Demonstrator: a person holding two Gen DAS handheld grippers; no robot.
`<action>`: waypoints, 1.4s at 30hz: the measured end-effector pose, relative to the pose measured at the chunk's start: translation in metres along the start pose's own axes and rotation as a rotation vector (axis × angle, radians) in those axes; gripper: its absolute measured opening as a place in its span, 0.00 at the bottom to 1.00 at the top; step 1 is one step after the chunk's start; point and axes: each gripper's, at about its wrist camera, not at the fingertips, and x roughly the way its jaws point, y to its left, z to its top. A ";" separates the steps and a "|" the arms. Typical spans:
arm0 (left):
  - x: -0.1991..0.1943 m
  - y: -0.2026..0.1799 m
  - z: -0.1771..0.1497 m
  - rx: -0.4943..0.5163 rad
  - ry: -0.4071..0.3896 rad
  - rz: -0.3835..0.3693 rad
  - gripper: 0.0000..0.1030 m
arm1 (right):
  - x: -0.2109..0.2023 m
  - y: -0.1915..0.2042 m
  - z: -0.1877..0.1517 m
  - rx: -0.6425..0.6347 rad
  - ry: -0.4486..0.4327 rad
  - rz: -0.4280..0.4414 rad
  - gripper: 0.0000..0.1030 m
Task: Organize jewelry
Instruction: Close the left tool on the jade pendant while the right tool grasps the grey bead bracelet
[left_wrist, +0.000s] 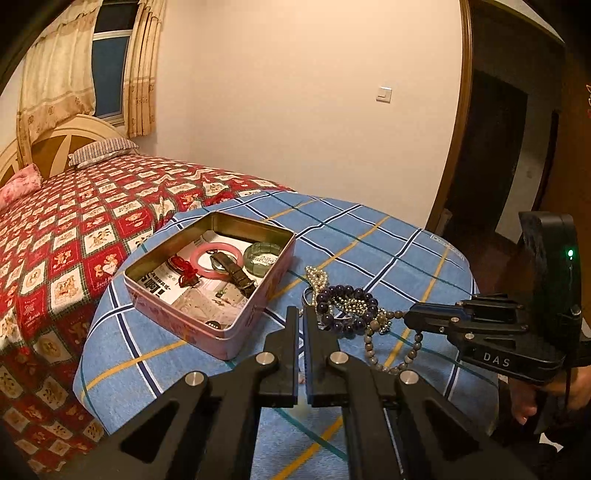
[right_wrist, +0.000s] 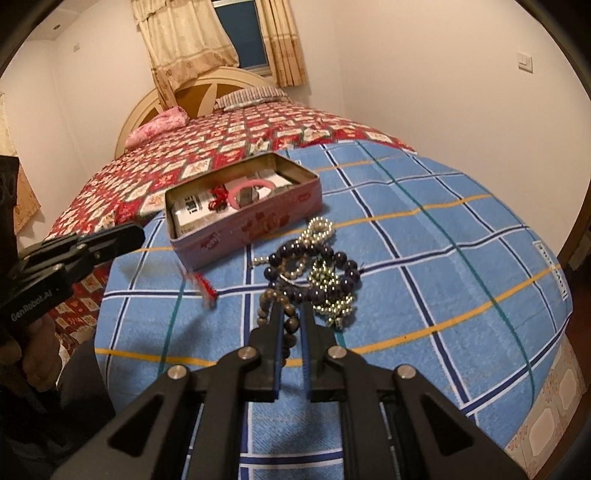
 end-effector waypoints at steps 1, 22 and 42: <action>0.002 -0.001 -0.001 0.005 0.006 0.003 0.01 | 0.000 0.000 0.001 -0.002 -0.002 0.001 0.10; 0.066 -0.009 -0.037 0.024 0.242 0.012 0.52 | 0.014 -0.006 -0.020 0.016 0.050 0.032 0.10; 0.055 -0.011 -0.023 0.052 0.185 0.045 0.09 | -0.001 -0.009 -0.012 0.028 -0.004 0.047 0.10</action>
